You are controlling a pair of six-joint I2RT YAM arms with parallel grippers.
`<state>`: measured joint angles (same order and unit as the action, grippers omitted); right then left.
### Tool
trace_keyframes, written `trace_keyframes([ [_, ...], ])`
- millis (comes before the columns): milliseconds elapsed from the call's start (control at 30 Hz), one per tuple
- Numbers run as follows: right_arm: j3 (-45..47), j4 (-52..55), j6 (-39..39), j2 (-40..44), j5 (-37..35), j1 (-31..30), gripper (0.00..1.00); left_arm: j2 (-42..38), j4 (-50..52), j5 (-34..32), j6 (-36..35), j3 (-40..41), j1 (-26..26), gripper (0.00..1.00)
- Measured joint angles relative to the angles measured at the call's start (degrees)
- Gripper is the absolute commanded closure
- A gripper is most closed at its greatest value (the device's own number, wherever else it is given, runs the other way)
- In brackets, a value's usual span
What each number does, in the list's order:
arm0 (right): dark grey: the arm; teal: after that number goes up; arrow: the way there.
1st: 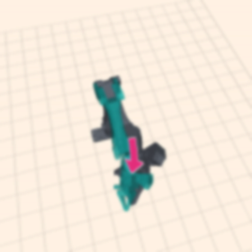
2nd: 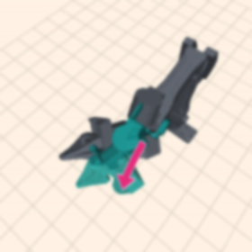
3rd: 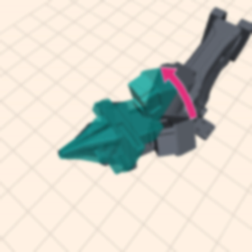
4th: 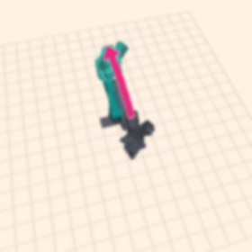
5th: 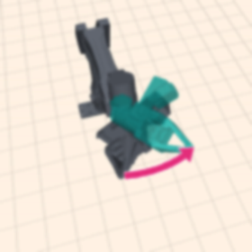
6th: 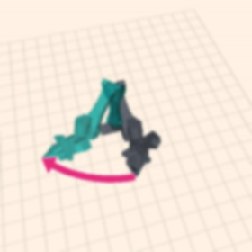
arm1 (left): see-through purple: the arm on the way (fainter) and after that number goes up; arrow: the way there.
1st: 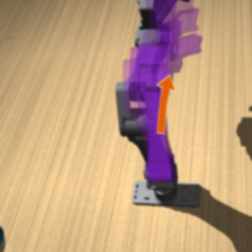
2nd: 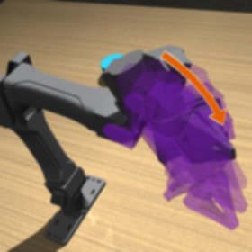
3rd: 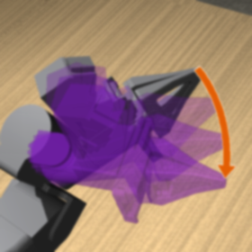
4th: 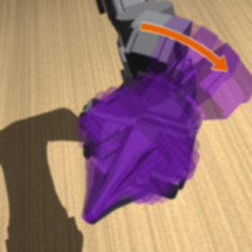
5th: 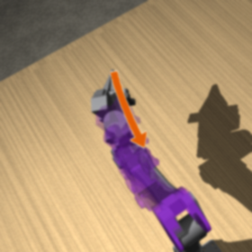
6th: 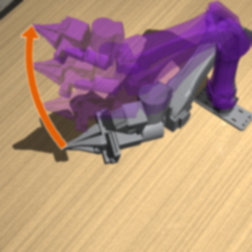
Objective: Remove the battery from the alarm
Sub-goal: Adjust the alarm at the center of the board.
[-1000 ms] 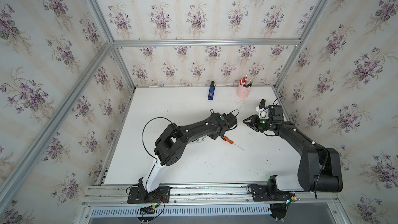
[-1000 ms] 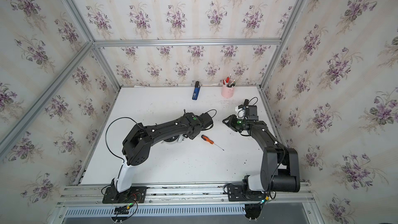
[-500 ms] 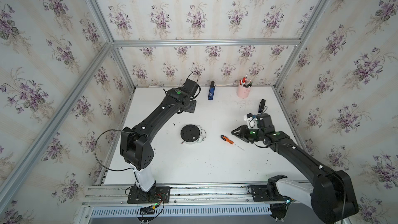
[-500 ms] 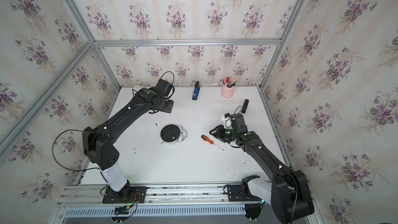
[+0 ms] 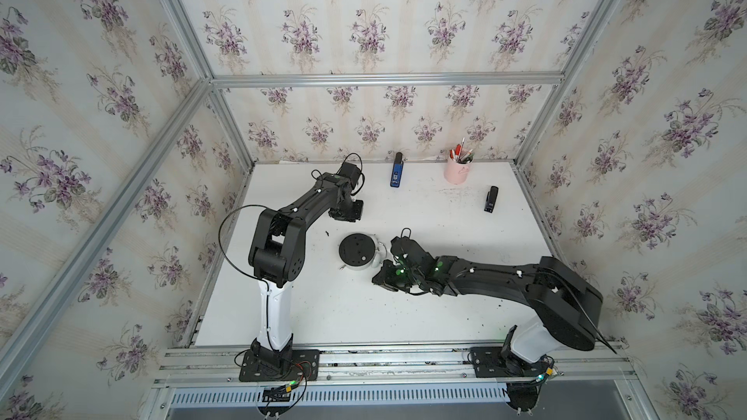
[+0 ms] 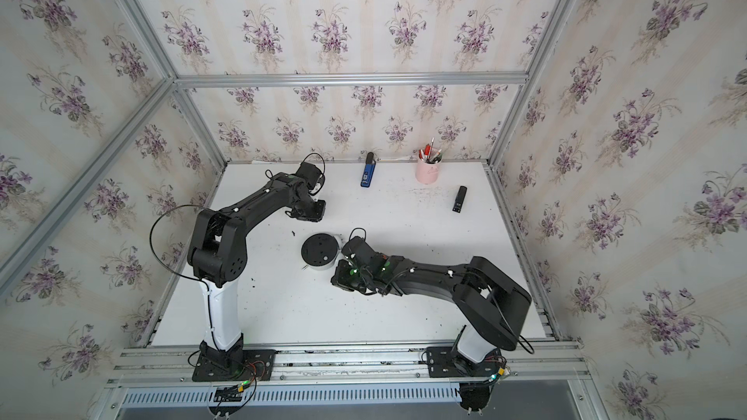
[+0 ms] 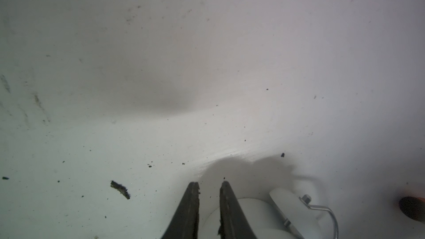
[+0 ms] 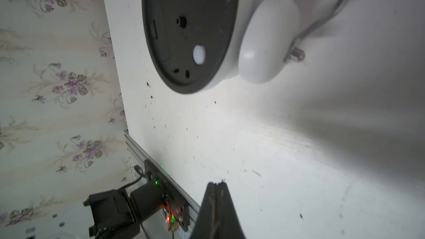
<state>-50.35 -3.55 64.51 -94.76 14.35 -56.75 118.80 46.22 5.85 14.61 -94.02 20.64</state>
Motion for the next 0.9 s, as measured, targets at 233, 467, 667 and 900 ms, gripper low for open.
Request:
trace_keyframes([
  [233, -5.64, 1.99, 0.48, -5.51, -1.73, -0.20, 1.00, -1.11, -2.05, -0.57, 1.53, 7.58, 0.22, 0.79],
  [467, -5.88, 8.07, -1.99, -4.13, -3.30, 1.64, 1.00, -5.44, -4.00, -0.55, 3.50, 15.08, 0.52, 0.77],
  [667, -13.90, 17.66, -11.91, -1.01, -4.11, 2.32, 0.54, -7.65, -4.90, 0.52, 4.44, 17.81, 0.76, 0.50],
  [900, -27.69, 30.40, -28.92, -5.77, -3.28, 4.94, 0.38, -17.07, -5.40, 0.04, 6.51, 20.06, -2.08, 0.30],
])
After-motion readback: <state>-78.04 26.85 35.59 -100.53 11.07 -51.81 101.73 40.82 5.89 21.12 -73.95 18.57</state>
